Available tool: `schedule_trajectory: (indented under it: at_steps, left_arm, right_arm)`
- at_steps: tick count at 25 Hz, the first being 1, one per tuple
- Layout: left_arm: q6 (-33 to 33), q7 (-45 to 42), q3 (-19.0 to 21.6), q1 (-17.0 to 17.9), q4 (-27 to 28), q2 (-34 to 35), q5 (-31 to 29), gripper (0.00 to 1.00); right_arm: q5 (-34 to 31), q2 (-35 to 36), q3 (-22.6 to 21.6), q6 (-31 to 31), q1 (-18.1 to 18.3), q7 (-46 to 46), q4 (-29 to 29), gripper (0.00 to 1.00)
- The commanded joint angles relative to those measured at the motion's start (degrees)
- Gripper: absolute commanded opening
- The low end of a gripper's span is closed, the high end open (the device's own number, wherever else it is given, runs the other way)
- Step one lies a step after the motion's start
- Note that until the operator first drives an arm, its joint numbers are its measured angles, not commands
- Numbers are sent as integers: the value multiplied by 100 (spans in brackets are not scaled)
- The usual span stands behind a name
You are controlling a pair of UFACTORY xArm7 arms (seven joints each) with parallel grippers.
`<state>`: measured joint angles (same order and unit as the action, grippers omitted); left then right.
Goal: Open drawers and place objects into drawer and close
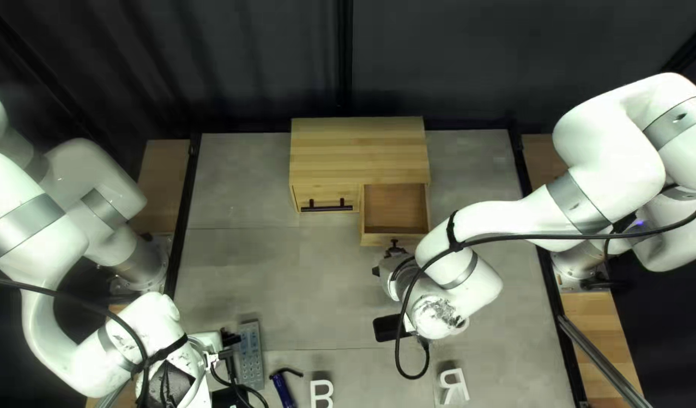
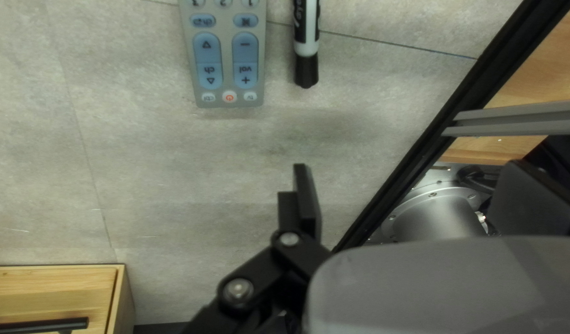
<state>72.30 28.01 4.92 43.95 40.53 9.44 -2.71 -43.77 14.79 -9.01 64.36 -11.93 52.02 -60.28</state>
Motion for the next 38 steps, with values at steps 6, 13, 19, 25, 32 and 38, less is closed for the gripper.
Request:
schedule_trajectory:
  at_steps: [6, 13, 19, 25, 32, 38]
  left_arm:
    - [0, 0, 0, 0, 0, 0, 0, 100]
    - [0, 0, 0, 0, 0, 0, 0, 100]
    - [0, 0, 0, 0, 0, 0, 0, 100]
    - [0, 0, 0, 0, 0, 0, 0, 100]
    - [0, 0, 0, 0, 0, 0, 0, 100]
    - [0, 0, 0, 0, 0, 0, 0, 100]
  right_arm:
    - [261, 8, -65, 391, -63, 125, -340, 100]
    - [1002, -202, -184, 2000, -226, 403, -1585, 100]
    - [1335, -555, -119, 2592, -154, 371, -2026, 100]
    - [1563, -1050, 42, 2307, 83, 532, -1693, 100]
    - [1740, -1303, 341, 1398, 463, 904, -965, 100]
    - [2251, -1403, 608, 610, 797, 1974, -555, 100]
